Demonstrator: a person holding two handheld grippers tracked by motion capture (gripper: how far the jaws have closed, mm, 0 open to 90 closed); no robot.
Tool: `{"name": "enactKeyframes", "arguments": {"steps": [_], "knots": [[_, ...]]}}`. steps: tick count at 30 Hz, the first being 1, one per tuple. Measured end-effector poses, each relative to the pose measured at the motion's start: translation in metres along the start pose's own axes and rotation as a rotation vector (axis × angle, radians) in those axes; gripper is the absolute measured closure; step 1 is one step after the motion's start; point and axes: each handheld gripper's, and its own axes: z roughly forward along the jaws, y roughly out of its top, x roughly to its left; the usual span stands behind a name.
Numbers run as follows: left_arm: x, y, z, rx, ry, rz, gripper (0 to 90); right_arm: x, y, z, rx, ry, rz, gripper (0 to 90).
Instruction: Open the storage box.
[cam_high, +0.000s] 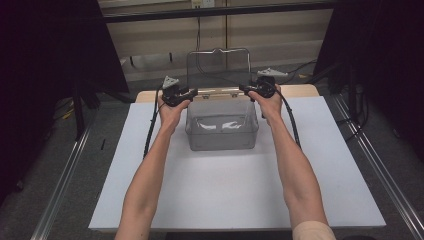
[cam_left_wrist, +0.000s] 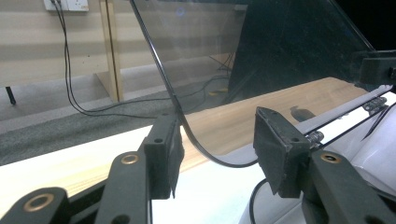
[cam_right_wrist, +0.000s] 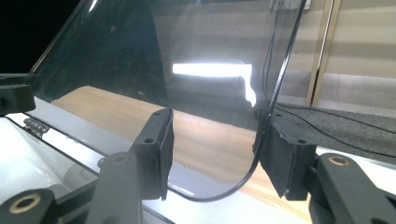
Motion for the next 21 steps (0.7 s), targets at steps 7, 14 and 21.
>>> {"name": "enactKeyframes", "arguments": {"steps": [7,14,21], "knots": [[0.000,0.000,0.000,0.003,0.015,-0.001,51.5,0.001,-0.001,0.001,0.008,0.003,0.024,44.8],[-0.001,-0.002,0.001,0.009,0.015,0.021,51.6,0.000,-0.010,0.003,0.028,-0.018,0.082,32.3],[0.000,-0.005,0.001,0.009,0.013,-0.012,42.2,0.011,-0.006,0.005,0.028,-0.006,0.020,32.5]]}}
